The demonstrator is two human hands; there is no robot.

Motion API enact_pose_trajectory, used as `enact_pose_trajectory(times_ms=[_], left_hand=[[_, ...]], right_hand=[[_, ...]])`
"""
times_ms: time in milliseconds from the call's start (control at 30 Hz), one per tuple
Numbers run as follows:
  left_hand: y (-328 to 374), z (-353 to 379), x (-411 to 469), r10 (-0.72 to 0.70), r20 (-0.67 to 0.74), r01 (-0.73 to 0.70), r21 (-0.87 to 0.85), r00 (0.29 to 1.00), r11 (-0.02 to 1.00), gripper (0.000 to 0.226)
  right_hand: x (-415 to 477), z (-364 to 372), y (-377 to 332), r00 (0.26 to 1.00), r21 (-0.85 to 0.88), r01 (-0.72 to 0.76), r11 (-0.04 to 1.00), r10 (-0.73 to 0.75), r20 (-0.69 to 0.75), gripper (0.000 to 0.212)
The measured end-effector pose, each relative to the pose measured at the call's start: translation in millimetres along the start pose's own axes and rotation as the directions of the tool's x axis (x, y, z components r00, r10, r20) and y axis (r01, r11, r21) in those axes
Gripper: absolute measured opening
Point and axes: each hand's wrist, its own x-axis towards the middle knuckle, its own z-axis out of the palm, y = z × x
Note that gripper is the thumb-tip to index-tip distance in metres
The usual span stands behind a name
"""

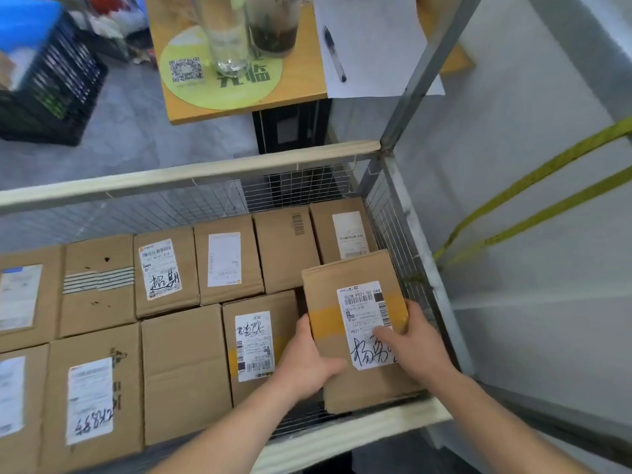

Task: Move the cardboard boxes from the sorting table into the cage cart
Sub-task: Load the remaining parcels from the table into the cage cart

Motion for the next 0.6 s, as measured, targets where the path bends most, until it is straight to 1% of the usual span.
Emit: enact_pose_trajectory(times_ms=[133,233,333,600], left_hand=[[-8,3,9,-0.011,0.012,0.011,-0.013,1.000,1.000,0.092],[-15,3,21,-0.017,0.003,0.017,-0.007,1.000,1.000,0.091],[-21,4,32,-0.029,0.001,0.029,-0.001,1.000,1.000,0.087],[-44,6,58,-0.045,-0.009,0.046,0.044,0.999,0.998,0.083]], right_hand=[[12,8,8,0.999,0.006,-0.019,1.000,0.018,0.045,0.048],[26,14,12,0.998,0.023,-0.019,1.000,0.017,0.065,0.043],[39,21,15,0.996,0.027,-0.030,0.999,0.027,0.082,0.040],[68,41,28,0.983,-0.040,-0.074,0.996,0.080,0.168,0.052]])
